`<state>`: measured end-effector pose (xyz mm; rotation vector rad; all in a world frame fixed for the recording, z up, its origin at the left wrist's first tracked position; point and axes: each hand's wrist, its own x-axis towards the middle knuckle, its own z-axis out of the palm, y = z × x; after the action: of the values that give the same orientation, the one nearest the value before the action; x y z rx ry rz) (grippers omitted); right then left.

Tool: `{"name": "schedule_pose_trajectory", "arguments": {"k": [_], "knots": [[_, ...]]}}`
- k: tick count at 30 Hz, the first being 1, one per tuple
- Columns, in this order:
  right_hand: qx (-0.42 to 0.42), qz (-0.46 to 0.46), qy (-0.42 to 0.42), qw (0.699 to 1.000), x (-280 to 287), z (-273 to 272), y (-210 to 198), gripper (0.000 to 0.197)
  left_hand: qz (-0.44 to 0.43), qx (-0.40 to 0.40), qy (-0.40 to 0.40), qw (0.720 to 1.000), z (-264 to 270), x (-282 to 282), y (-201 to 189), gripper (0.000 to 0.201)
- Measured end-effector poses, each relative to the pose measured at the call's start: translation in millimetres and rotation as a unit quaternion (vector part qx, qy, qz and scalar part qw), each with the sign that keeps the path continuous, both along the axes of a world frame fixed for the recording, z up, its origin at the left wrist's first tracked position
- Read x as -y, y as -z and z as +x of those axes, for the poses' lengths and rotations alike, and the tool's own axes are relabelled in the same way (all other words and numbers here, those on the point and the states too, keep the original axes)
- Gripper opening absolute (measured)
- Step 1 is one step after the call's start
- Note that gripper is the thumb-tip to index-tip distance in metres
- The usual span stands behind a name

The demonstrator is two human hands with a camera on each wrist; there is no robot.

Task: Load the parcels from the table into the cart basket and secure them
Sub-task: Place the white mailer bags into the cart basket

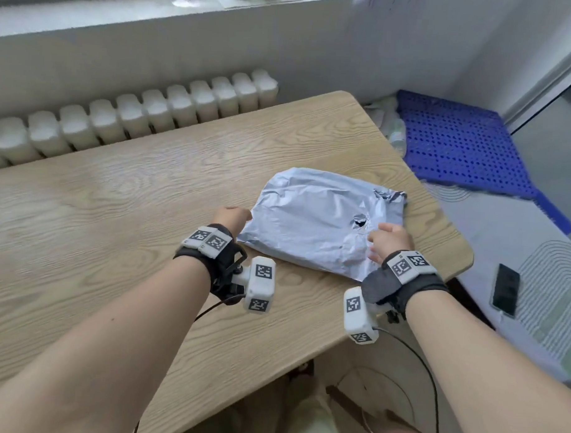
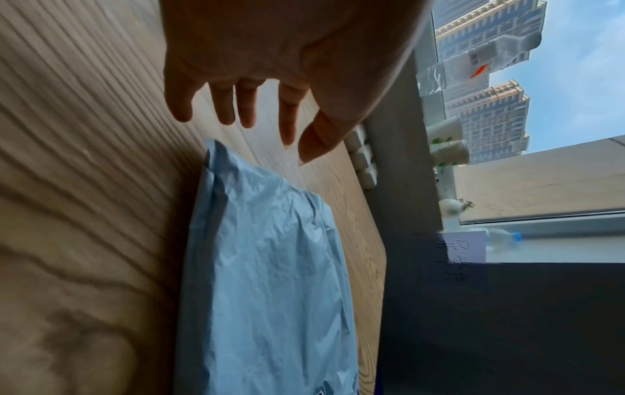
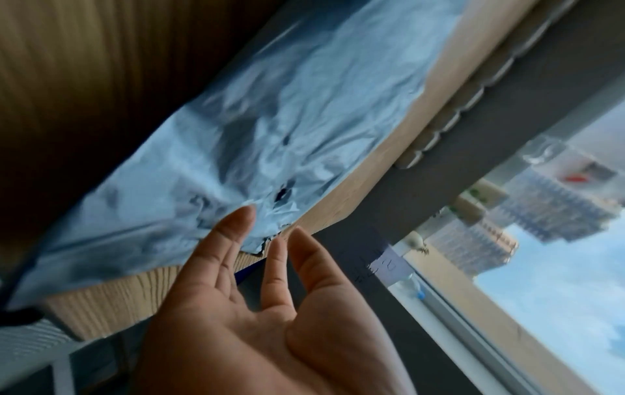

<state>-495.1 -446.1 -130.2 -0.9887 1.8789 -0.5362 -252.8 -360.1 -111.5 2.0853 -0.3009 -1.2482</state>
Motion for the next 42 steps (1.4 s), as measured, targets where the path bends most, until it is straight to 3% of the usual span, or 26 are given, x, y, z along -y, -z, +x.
{"name": "schedule_pose_trajectory", "arguments": {"k": [3,5,11,13,17,19,22,26,30,33,37,40,42], "knots": [[-0.041,0.004,0.004,0.999,36,-34,35,0.061,0.018,0.012,-0.031,0.999,-17,18,13,0.035],[-0.026,0.026,0.019,0.999,54,-49,50,0.068,0.025,0.015,-0.060,0.998,-27,28,19,0.038],[-0.031,0.108,-0.077,0.991,71,-53,20,0.030,0.034,0.052,-0.079,0.995,-43,47,21,0.036],[-0.025,0.123,-0.115,0.985,81,-50,15,0.031,0.041,0.066,-0.083,0.994,-44,47,21,0.033],[0.012,0.145,-0.182,0.973,95,-24,5,0.050,0.061,0.130,-0.096,0.985,-20,38,48,0.061],[0.060,0.147,-0.208,0.965,100,-4,4,0.058,0.041,0.136,-0.089,0.986,-26,30,20,0.057],[0.118,0.143,-0.245,0.952,98,36,-14,0.052,-0.019,0.120,-0.028,0.992,-28,21,-11,0.043],[0.204,0.124,-0.256,0.937,83,87,-59,0.030,-0.032,0.157,0.008,0.987,-8,2,-28,0.062],[0.267,0.114,-0.278,0.915,72,133,-97,0.032,-0.029,0.138,0.046,0.989,9,-26,-55,0.063],[0.324,0.110,-0.293,0.893,53,161,-127,0.032,-0.076,0.103,0.043,0.991,20,-47,-71,0.080],[0.300,0.081,-0.316,0.896,20,200,-165,0.015,-0.165,0.152,-0.031,0.974,36,-72,-87,0.027],[0.302,0.078,-0.319,0.895,-2,220,-180,0.022,-0.216,0.162,-0.105,0.957,51,-92,-101,0.011],[0.325,0.086,-0.344,0.877,-16,230,-185,0.032,-0.243,0.160,-0.158,0.944,66,-107,-105,0.010]]}}
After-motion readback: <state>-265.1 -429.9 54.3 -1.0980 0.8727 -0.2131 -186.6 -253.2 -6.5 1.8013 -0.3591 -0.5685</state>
